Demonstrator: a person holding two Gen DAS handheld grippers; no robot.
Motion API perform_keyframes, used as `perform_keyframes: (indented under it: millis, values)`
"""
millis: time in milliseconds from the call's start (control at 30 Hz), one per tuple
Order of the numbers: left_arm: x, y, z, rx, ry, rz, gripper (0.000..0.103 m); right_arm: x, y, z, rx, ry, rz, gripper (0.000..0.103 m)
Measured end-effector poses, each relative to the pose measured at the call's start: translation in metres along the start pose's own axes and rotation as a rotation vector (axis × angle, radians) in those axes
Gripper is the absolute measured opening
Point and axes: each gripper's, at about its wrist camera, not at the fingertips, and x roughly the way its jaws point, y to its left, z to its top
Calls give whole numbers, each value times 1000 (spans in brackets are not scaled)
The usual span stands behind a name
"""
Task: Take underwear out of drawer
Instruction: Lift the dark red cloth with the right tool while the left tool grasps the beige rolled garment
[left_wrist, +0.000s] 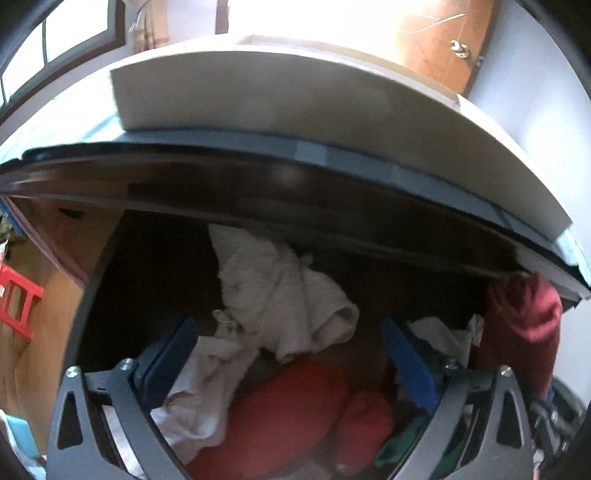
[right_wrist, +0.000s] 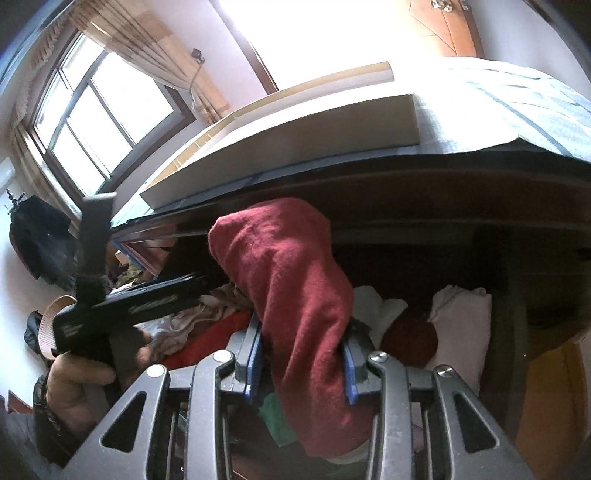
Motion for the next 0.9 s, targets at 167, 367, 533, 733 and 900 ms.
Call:
perform_keyframes:
  millis: [167, 367, 533, 733, 900]
  values:
    - [17, 2, 7, -121, 45, 33, 100, -1, -2, 0, -13, 1, -9, 38]
    - [34, 1, 9, -234, 107, 63, 96, 0, 5, -1, -39, 9, 6, 38]
    - [55, 8, 5, -342, 192, 33, 84, -1, 2, -2, -38, 12, 21, 38]
    - [63, 22, 5, -435, 203, -37, 59, -1, -5, -2, -15, 23, 23, 38]
    - [64, 28, 8, -421, 204, -71, 40, 0, -5, -2, -4, 20, 15, 38]
